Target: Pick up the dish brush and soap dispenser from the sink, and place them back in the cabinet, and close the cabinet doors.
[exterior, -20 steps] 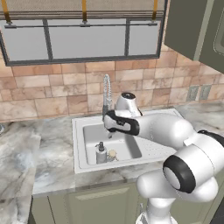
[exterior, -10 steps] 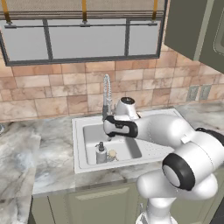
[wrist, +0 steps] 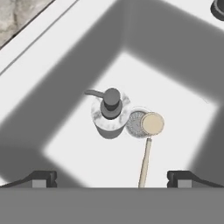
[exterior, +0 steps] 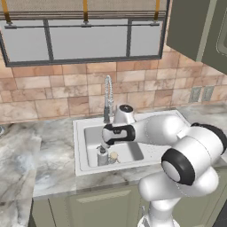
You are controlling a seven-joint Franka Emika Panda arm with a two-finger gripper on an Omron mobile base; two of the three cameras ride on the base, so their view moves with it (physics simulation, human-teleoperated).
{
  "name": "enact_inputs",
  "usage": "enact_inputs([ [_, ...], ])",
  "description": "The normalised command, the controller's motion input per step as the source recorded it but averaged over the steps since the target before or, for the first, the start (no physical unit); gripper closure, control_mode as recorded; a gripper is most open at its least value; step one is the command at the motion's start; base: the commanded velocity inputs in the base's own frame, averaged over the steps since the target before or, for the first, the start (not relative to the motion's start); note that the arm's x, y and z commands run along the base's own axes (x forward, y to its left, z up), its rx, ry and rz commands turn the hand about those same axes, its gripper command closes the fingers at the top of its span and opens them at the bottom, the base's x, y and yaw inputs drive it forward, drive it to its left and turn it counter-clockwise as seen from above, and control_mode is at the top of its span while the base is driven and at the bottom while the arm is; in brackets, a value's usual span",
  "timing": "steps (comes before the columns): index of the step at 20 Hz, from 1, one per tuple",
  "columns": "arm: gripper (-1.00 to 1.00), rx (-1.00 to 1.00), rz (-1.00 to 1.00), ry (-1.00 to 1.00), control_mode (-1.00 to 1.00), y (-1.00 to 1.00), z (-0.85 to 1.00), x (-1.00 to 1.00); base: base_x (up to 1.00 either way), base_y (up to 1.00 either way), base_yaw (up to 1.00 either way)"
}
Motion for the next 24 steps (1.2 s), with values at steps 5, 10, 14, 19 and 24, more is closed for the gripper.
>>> enact_inputs([
  [5, -1.00, 0.00, 0.00, 0.00, -1.00, 0.03, -0.24, 0.05, 0.00, 0.00, 0.00],
  [10, -1.00, 0.00, 0.00, 0.00, -1.00, 0.02, -0.25, 0.09, 0.00, 0.00, 0.00],
  [14, -1.00, 0.00, 0.00, 0.00, -1.00, 0.03, -0.26, 0.04, 0.00, 0.00, 0.00],
  [19, -1.00, 0.00, 0.00, 0.00, -1.00, 0.05, -0.24, 0.04, 0.00, 0.00, 0.00],
  [24, -1.00, 0.00, 0.00, 0.00, -1.00, 0.04, -0.21, 0.03, 0.00, 0.00, 0.00],
])
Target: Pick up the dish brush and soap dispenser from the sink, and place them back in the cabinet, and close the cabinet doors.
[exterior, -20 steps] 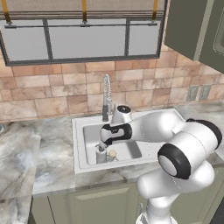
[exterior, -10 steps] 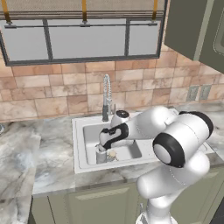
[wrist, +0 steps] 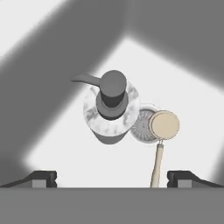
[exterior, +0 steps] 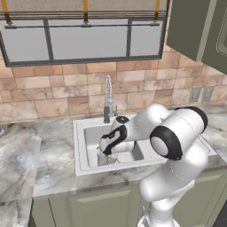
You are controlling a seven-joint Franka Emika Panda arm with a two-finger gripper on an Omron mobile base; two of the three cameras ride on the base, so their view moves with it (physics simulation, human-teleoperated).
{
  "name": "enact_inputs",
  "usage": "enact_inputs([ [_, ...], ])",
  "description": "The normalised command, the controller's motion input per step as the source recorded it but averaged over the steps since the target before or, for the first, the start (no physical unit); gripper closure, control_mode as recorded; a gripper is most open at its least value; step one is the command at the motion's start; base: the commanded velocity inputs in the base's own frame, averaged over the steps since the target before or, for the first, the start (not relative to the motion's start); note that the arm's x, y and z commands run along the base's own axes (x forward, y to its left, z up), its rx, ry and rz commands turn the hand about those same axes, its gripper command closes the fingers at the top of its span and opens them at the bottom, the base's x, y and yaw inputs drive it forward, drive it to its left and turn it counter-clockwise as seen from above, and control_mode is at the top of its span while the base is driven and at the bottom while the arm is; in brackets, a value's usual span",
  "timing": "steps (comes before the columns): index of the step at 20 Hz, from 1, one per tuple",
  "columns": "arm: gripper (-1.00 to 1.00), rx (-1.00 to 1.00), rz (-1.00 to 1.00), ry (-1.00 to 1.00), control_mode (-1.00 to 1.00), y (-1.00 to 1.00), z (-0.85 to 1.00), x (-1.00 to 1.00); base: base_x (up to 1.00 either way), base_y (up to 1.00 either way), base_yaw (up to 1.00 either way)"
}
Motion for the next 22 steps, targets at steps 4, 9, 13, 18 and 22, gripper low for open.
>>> enact_inputs([
  [4, -1.00, 0.00, 0.00, 0.00, -1.00, 0.02, -0.23, 0.02, 0.00, 0.00, 0.00],
  [9, -1.00, 0.00, 0.00, -0.03, -1.00, 0.01, -0.15, 0.01, 0.00, 0.00, 0.00],
  [13, -1.00, 0.00, 0.00, -0.04, -1.00, 0.00, -0.09, 0.01, 0.00, 0.00, 0.00],
  [18, -1.00, 0.00, 0.00, -0.04, -1.00, 0.00, -0.09, 0.00, 0.00, 0.00, 0.00],
  [22, -1.00, 0.00, 0.00, -0.03, -1.00, 0.08, -0.10, 0.00, 0.00, 0.00, 0.00],
])
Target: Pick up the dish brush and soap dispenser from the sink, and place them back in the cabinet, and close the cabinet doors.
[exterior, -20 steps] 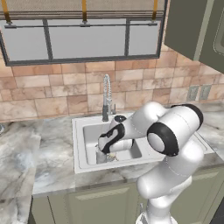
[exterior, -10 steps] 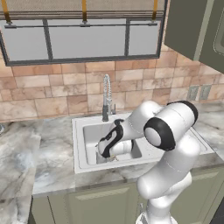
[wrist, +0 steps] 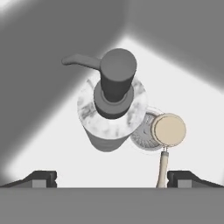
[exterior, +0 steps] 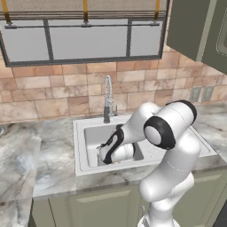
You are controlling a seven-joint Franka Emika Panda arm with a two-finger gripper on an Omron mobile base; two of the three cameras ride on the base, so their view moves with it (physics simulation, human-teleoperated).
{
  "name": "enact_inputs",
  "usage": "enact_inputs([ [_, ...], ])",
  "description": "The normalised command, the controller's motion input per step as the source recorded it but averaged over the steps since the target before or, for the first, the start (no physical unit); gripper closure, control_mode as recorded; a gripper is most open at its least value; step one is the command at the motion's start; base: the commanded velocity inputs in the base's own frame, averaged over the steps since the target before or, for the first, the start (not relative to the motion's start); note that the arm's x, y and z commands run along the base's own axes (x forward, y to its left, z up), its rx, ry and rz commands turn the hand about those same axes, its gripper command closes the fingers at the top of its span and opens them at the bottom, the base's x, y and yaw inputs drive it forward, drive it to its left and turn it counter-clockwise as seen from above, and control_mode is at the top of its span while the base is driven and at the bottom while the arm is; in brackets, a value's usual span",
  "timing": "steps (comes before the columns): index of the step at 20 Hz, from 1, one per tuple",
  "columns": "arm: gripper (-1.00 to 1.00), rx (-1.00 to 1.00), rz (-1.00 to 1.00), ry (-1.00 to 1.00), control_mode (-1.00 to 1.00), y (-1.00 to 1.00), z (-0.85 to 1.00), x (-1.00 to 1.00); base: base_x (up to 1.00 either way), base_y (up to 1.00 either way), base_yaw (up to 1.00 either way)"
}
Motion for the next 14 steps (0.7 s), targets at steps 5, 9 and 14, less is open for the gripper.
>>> enact_inputs([
  [5, -1.00, 0.00, 0.03, 0.00, -1.00, 0.06, -0.04, 0.04, 0.00, 0.00, 0.00],
  [9, -1.00, 0.00, 0.06, 0.00, -1.00, 0.00, 0.00, 0.00, 0.00, 0.00, 0.00],
  [14, -1.00, 0.00, 0.08, 0.00, -1.00, 0.00, 0.00, 0.00, 0.00, 0.00, 0.00],
])
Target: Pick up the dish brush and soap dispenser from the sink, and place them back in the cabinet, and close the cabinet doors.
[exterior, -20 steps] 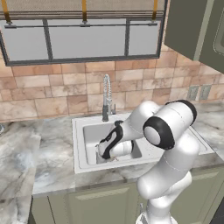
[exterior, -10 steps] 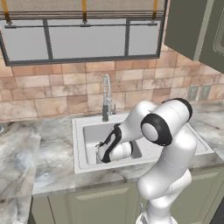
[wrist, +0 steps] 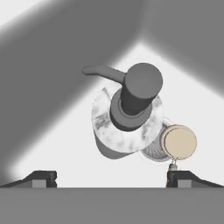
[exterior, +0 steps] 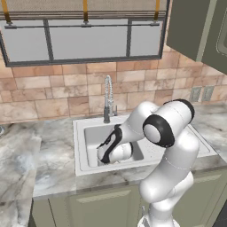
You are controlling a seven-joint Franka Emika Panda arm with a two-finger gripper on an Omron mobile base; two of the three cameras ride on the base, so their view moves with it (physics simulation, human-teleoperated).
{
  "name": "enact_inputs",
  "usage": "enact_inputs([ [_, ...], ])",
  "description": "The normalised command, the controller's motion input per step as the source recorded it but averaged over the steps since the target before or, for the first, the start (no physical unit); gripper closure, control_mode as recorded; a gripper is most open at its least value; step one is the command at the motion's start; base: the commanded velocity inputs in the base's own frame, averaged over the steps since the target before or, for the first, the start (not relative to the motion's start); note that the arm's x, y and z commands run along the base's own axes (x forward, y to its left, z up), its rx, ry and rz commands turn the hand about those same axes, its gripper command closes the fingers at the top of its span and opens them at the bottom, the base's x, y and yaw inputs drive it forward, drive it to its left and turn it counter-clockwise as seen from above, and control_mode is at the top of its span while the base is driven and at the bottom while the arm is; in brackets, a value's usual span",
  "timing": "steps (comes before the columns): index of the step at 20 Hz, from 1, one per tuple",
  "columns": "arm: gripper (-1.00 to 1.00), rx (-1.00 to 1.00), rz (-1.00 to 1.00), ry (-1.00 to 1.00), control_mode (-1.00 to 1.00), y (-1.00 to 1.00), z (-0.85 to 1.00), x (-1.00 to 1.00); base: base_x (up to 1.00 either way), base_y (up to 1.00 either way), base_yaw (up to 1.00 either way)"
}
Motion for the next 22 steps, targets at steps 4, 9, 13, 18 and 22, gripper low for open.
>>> enact_inputs([
  [4, -1.00, 0.00, 0.09, 0.00, -1.00, 0.00, 0.00, 0.00, 0.00, 0.00, 0.00],
  [9, -1.00, 0.00, 0.10, 0.00, -1.00, 0.00, 0.00, 0.00, 0.00, 0.00, 0.00],
  [13, -1.00, 0.00, 0.07, 0.00, -1.00, 0.00, 0.00, 0.00, 0.00, 0.00, 0.00],
  [18, -1.00, 0.00, 0.03, 0.00, -1.00, 0.00, -0.05, 0.00, 0.00, 0.00, 0.00],
  [22, -1.00, 0.00, 0.00, -0.04, -1.00, 0.00, -0.05, 0.00, 0.00, 0.00, 0.00],
])
